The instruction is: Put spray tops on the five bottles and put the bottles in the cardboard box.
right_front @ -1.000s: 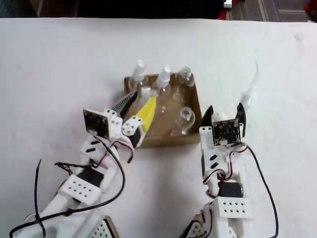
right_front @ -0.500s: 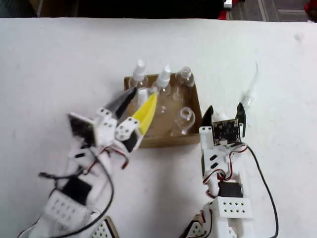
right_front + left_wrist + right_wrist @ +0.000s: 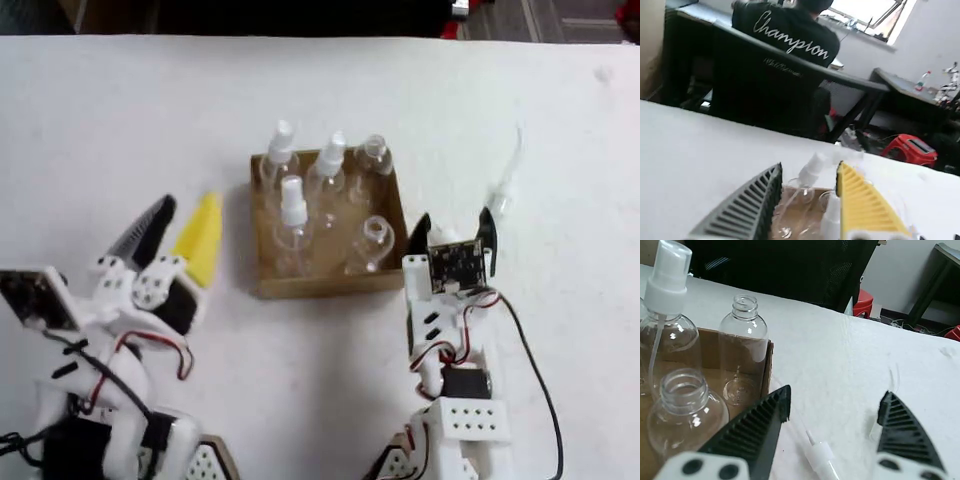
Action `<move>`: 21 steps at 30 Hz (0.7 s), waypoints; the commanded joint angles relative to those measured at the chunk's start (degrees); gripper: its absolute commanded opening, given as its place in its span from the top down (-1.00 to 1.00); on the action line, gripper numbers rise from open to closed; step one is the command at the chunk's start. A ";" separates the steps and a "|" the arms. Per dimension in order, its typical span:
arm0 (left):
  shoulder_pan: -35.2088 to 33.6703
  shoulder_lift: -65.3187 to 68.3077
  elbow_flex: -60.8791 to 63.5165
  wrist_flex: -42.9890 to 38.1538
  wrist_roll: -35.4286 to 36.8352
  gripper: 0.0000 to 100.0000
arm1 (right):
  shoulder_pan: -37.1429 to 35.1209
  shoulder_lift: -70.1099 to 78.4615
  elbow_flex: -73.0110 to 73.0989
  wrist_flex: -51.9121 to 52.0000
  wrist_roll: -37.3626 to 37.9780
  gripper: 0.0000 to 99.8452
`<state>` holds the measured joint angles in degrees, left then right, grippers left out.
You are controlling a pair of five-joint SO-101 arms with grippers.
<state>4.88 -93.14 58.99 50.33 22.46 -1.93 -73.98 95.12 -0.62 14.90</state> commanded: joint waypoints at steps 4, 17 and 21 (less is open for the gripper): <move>-9.71 8.22 1.41 0.00 -12.22 0.66 | -0.13 -0.40 0.70 -1.45 0.35 0.48; -9.98 -2.07 13.27 -3.16 -18.73 0.66 | -1.36 -0.40 0.70 -1.54 0.00 0.48; -10.07 -0.84 13.80 -4.92 -18.55 0.66 | -1.36 -0.40 0.70 -1.54 0.18 0.48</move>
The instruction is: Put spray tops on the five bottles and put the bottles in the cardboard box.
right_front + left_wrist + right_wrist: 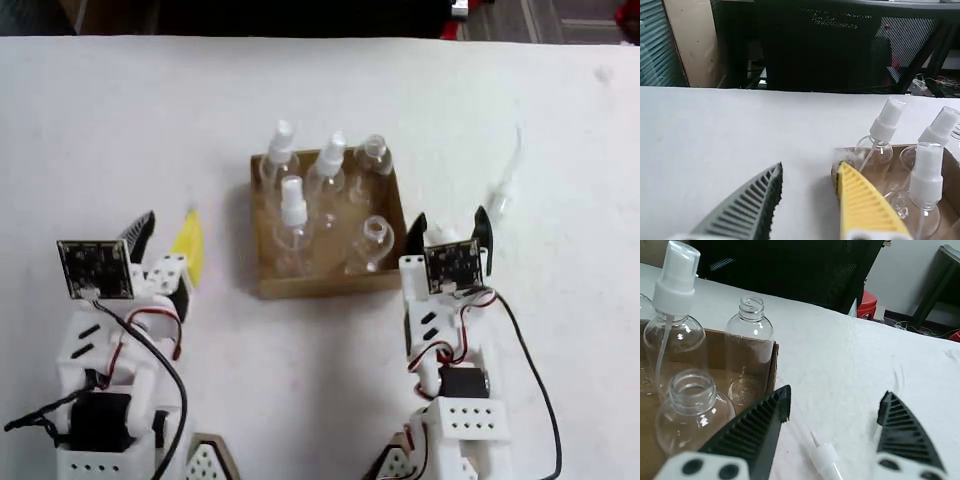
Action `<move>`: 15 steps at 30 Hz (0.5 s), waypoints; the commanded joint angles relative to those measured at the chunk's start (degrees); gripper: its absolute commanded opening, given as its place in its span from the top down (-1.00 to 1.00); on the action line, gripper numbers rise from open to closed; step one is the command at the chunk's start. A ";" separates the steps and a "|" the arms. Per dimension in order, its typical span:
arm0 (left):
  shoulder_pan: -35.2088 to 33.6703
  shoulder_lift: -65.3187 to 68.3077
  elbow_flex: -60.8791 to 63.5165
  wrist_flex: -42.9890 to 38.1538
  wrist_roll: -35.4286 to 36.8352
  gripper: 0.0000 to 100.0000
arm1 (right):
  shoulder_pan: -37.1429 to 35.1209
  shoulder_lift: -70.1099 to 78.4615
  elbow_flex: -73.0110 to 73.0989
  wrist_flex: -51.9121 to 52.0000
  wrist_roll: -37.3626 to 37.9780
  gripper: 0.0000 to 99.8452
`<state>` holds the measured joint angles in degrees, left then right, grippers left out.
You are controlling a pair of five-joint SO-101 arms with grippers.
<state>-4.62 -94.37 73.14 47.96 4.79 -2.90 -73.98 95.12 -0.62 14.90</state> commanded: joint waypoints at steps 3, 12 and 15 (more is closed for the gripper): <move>-0.57 5.23 -1.76 -2.73 -0.88 0.66 | -0.40 -0.40 0.70 -1.54 0.35 0.48; -0.48 20.44 -6.24 -3.08 -0.88 0.66 | -0.66 -0.40 0.79 -1.54 0.44 0.48; -0.48 20.09 -5.19 -4.57 -1.05 0.66 | -0.66 -0.40 0.79 -1.54 0.44 0.48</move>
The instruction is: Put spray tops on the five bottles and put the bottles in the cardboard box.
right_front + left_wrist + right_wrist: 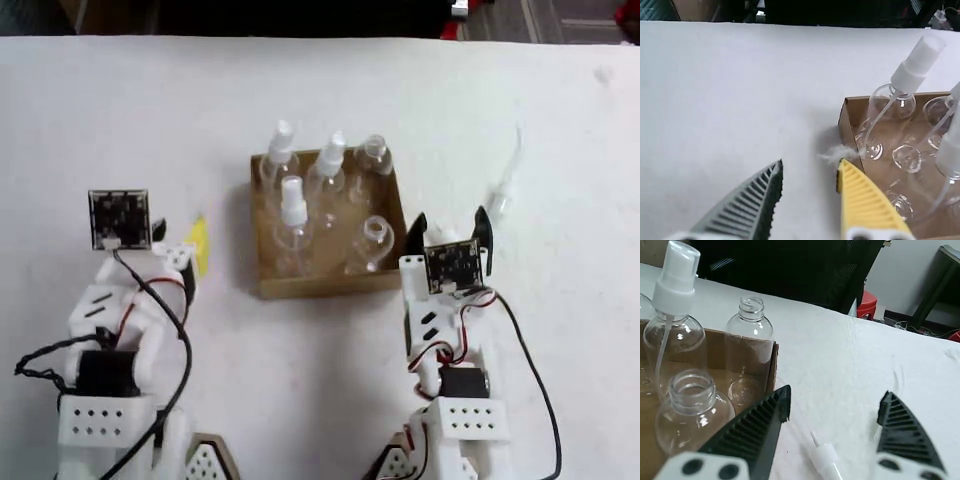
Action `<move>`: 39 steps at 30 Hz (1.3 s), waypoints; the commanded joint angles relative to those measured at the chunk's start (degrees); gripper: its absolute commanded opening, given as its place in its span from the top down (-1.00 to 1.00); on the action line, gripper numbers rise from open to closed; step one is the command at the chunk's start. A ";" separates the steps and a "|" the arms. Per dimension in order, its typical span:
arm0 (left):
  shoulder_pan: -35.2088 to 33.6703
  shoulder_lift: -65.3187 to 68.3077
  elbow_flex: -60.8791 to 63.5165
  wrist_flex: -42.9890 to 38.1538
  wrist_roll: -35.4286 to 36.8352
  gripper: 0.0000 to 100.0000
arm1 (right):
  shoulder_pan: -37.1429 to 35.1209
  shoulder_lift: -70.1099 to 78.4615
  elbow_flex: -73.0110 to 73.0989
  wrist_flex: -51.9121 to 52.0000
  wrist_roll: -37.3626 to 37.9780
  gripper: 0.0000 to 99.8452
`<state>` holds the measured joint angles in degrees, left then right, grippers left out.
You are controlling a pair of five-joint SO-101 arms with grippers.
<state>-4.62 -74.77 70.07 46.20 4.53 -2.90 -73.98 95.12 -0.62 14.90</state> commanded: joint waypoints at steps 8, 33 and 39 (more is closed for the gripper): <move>-0.48 -1.27 0.70 -5.89 -0.97 0.66 | -0.66 -0.40 0.79 -1.54 0.44 0.48; 2.07 -1.27 0.88 -5.45 -2.99 0.66 | -0.57 -0.40 0.79 -1.45 0.53 0.48; 2.07 -1.27 0.88 -5.45 -2.99 0.66 | -0.57 -0.40 0.79 -1.45 0.53 0.48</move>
